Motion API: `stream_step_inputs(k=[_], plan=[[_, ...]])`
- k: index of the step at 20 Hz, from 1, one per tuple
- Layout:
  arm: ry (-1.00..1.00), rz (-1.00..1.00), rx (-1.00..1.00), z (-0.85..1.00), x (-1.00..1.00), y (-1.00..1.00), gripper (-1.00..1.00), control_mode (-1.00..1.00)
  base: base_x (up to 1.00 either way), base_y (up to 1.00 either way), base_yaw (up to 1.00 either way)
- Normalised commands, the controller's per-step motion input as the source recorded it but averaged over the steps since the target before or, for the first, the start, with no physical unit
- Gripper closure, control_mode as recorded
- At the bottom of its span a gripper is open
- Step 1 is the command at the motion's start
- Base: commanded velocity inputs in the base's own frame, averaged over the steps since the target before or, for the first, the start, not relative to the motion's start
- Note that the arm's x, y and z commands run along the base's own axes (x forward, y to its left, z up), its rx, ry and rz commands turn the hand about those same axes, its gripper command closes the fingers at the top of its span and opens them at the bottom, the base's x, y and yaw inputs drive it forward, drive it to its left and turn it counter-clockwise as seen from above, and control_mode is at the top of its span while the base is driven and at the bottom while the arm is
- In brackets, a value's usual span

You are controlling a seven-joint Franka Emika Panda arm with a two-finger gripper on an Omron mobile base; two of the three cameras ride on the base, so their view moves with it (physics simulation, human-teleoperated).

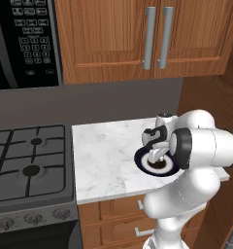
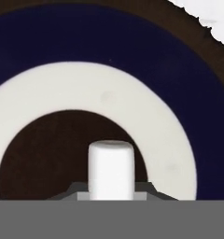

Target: Pick up the marshmallow and place it in the cup of hot chocolate on the dining counter.

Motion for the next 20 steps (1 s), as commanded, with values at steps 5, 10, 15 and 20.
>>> stream_step_inputs(k=[5,10,15,20], plan=[[0.00,0.01,0.00,-0.11,0.00,0.00,1.00,-1.00,0.00,0.00,0.00],[0.02,0.04,0.05,0.04,-0.19,0.01,1.00,-1.00,0.00,0.00,0.00],[0.00,0.00,0.13,0.83,-0.29,0.10,1.00,-1.00,0.00,0.00,0.00],[0.01,0.00,0.16,0.99,-0.33,0.29,1.00,-1.00,0.00,0.00,0.00]])
